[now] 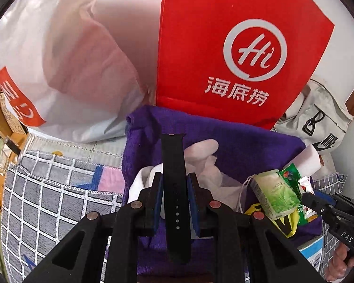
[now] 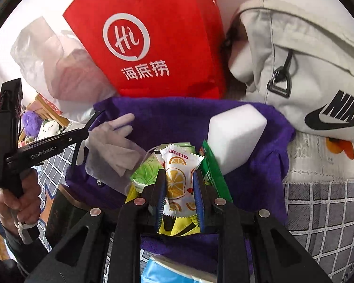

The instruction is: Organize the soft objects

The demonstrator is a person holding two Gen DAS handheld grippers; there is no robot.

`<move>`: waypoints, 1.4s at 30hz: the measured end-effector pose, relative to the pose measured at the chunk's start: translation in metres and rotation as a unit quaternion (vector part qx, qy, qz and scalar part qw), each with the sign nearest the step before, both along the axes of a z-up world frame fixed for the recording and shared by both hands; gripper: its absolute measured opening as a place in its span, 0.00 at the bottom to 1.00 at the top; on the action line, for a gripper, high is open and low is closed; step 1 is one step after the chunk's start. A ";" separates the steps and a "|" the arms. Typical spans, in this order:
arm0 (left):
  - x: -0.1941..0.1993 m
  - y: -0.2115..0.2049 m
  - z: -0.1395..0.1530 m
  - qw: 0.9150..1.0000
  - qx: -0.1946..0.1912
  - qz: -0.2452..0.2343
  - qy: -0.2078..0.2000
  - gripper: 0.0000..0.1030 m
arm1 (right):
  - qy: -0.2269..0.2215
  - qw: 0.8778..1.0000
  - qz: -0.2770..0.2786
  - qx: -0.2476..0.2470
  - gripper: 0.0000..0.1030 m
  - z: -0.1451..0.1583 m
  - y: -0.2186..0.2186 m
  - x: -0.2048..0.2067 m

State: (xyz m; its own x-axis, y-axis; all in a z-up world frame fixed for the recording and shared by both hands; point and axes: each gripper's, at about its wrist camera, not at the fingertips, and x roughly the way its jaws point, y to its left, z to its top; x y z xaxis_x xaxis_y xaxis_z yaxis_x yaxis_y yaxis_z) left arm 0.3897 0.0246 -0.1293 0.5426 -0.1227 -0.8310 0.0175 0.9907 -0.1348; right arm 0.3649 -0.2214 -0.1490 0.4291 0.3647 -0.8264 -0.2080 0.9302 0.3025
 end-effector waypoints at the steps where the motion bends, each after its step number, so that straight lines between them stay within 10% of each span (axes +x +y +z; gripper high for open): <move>1: 0.001 0.001 -0.001 1.000 -0.005 -0.002 0.002 0.19 | 0.002 1.000 0.002 -0.003 0.22 -0.002 0.001 0.000; 18: 0.005 -0.003 -0.009 1.000 -0.005 -0.012 0.021 0.20 | 0.038 0.999 -0.002 0.006 0.43 -0.015 -0.001 0.006; 23: 0.005 -0.004 -0.004 1.000 -0.005 -0.017 0.018 0.38 | 0.054 0.998 -0.002 0.019 0.62 -0.016 -0.003 0.005; 42: -0.057 0.002 0.056 0.999 0.009 -0.015 -0.037 0.45 | -0.011 0.999 -0.037 -0.036 0.69 0.040 -0.004 -0.052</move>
